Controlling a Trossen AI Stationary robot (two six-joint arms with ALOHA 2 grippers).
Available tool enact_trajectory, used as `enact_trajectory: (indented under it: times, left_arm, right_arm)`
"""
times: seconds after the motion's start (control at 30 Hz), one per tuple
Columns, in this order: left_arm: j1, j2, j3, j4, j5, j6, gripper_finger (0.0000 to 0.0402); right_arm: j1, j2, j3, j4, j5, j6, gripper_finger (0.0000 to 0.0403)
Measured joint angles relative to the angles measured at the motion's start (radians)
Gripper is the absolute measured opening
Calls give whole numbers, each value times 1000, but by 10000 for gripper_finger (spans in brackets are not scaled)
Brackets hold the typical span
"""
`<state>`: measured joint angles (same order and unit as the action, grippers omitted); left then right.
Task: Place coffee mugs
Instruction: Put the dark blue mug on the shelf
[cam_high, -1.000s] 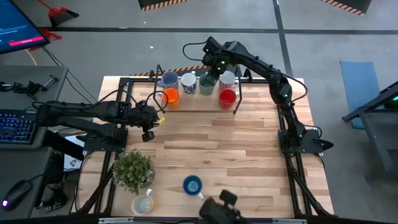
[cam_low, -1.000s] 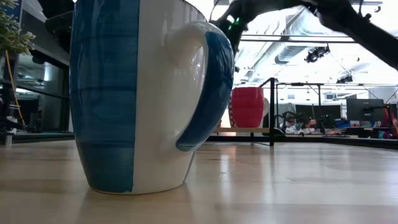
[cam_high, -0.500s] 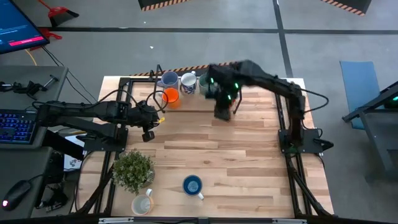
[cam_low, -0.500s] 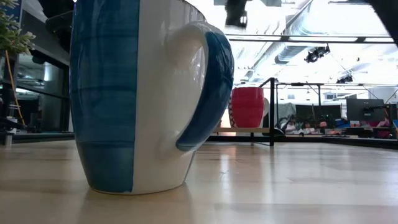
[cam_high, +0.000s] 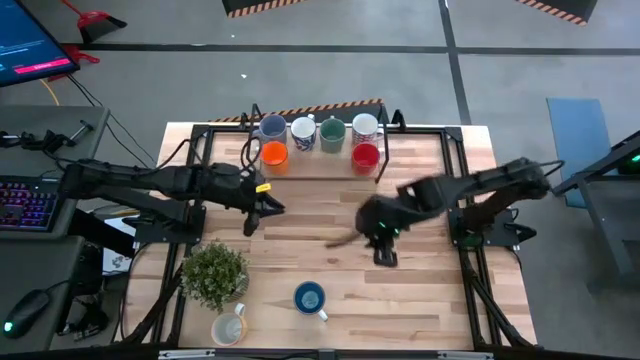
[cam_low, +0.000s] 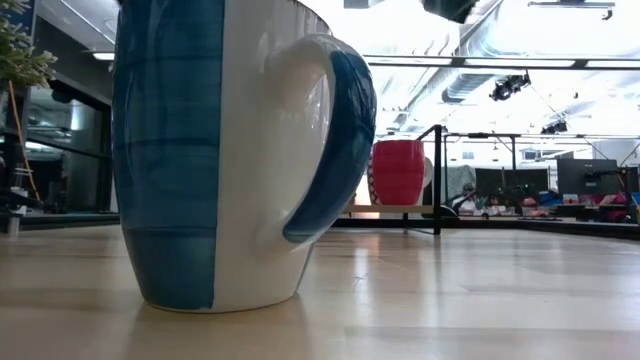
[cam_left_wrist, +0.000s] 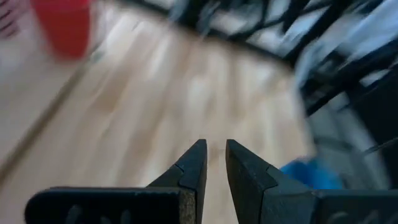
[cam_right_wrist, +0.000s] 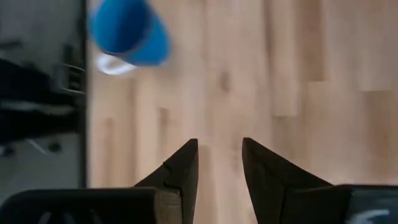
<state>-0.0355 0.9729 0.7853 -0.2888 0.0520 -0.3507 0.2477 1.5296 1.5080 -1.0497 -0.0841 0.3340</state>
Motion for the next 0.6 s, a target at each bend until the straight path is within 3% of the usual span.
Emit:
enact_trajectory:
  times: [0.13, 0.23, 0.4, 0.6]
  left_arm:
    - [-113, 85, 1, 253, -6, -44, 51]
    - [-201, 197, 45, 336, -66, -75, 51]
    - [-310, 393, 197, 257, -90, -109, 51]
    - [-388, 570, 428, -77, -123, -171, 51]
  right_arm:
    - [110, -79, -173, 213, 60, 142, 103]
    - [185, -107, -262, 353, 118, 212, 103]
    - [274, -102, -339, 491, 183, 301, 103]
    - [346, -82, -346, 509, 242, 328, 103]
